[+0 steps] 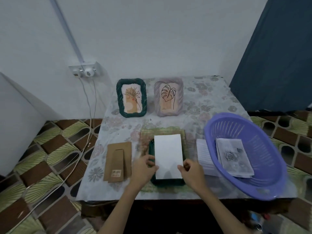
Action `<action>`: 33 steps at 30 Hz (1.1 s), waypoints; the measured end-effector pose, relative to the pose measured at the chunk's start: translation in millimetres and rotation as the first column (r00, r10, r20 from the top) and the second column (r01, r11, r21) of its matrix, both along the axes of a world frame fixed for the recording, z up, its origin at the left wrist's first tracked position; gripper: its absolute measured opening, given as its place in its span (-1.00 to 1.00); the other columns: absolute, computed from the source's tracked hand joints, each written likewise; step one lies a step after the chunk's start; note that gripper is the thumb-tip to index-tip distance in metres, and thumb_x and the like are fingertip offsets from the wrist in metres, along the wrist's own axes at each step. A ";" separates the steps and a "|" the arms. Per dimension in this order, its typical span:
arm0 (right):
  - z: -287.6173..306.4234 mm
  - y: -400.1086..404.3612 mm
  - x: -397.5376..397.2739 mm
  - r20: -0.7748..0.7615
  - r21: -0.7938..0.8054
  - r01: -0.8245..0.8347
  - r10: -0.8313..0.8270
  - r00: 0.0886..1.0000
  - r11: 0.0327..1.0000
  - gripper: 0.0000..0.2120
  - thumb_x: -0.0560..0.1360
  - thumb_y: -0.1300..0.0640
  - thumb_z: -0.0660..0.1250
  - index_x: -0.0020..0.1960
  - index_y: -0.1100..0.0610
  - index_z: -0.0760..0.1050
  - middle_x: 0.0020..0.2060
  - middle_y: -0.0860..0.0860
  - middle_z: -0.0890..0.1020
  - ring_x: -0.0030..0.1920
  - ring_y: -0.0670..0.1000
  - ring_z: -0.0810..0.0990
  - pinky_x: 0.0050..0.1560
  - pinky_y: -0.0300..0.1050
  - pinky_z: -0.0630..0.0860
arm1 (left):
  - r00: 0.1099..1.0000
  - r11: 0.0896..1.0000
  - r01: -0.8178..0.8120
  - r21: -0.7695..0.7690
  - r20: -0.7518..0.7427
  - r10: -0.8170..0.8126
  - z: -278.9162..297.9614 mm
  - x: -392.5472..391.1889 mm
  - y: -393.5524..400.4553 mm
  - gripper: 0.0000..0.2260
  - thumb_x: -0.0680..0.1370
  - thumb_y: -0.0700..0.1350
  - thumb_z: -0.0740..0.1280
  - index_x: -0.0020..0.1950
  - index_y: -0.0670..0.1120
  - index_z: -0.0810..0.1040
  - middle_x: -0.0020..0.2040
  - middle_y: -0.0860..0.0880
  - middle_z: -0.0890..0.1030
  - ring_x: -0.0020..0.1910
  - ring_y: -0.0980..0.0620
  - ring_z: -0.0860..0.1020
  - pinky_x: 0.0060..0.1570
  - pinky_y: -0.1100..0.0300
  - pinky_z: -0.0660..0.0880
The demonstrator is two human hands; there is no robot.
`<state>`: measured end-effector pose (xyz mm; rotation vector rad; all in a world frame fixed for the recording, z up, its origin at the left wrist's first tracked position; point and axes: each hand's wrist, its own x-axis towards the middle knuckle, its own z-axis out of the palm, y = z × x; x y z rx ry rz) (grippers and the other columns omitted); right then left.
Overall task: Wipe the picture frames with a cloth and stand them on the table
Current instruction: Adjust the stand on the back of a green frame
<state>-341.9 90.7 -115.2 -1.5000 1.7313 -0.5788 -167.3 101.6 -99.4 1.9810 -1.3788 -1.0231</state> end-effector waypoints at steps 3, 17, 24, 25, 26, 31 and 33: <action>-12.5 -0.1 3.9 -0.111 -0.013 -0.013 0.011 0.994 1.000 -0.73 0.48 0.10 0.34 -0.28 0.24 0.39 -0.37 0.15 0.50 -0.29 0.12 0.49 -0.26 -0.07 0.41 | 0.986 0.997 0.063 -0.038 0.159 -0.056 -15.3 -1.4 0.6 -0.82 0.50 -0.20 0.37 0.10 -0.15 0.56 -0.28 0.09 0.50 -0.23 0.11 0.48 -0.13 0.23 0.48; -26.4 3.2 7.5 -0.281 -0.187 -0.106 0.050 0.958 0.977 -0.79 0.50 0.04 0.30 -0.14 0.11 0.30 -0.13 0.05 0.48 0.00 0.06 0.42 -0.04 -0.08 0.38 | 0.966 0.993 0.118 -0.001 0.231 -0.115 -30.0 1.7 -2.0 -0.74 0.54 -0.18 0.34 0.22 -0.13 0.52 0.02 -0.07 0.63 -0.02 0.02 0.57 -0.02 0.24 0.48; -29.5 4.3 1.5 -0.345 -0.191 -0.161 0.088 0.934 0.968 -0.85 0.51 0.06 0.26 0.01 0.13 0.45 -0.05 0.03 0.53 0.07 0.06 0.43 0.02 -0.10 0.38 | 0.955 0.983 0.178 0.052 0.232 -0.186 -31.8 4.4 -1.9 -0.65 0.49 -0.17 0.41 0.27 -0.15 0.52 0.12 -0.08 0.62 0.03 0.05 0.57 0.05 0.32 0.44; -29.0 3.7 1.2 -0.355 -0.181 -0.169 0.096 0.930 0.969 -0.84 0.52 0.06 0.25 0.03 0.12 0.45 -0.04 0.02 0.53 0.08 0.05 0.43 0.03 -0.10 0.38 | 0.955 0.983 0.177 0.055 0.231 -0.185 -32.3 4.5 -1.5 -0.65 0.49 -0.18 0.41 0.27 -0.15 0.52 0.13 -0.08 0.61 0.04 0.05 0.57 0.04 0.34 0.43; -28.3 3.2 1.0 -0.359 -0.176 -0.173 0.100 0.928 0.969 -0.84 0.52 0.07 0.25 0.03 0.12 0.46 -0.04 0.02 0.53 0.09 0.04 0.42 0.04 -0.10 0.38 | 0.955 0.983 0.177 0.055 0.232 -0.185 -31.7 3.8 -1.1 -0.65 0.49 -0.19 0.41 0.27 -0.16 0.52 0.13 -0.09 0.61 0.04 0.05 0.57 0.02 0.34 0.43; -21.2 6.1 3.7 -0.285 -0.253 -0.138 0.063 0.956 0.958 -0.89 0.50 0.15 0.27 -0.01 0.16 0.48 -0.19 -0.03 0.43 -0.02 0.06 0.44 -0.08 -0.13 0.37 | 0.968 0.992 0.125 -0.035 0.222 -0.114 -26.8 8.4 3.4 -0.73 0.49 -0.20 0.40 0.19 -0.16 0.57 0.06 -0.09 0.63 -0.12 0.11 0.53 -0.07 0.39 0.41; -15.1 5.5 10.8 -0.254 -0.284 -0.140 0.066 0.965 0.948 -0.88 0.49 0.18 0.27 0.00 0.17 0.50 -0.20 -0.04 0.44 -0.02 0.04 0.45 -0.07 -0.13 0.38 | 0.976 0.992 0.055 -0.111 0.214 -0.030 -19.6 20.6 7.7 -0.78 0.50 -0.19 0.38 0.14 -0.17 0.60 0.00 -0.08 0.66 -0.17 0.14 0.52 -0.12 0.44 0.40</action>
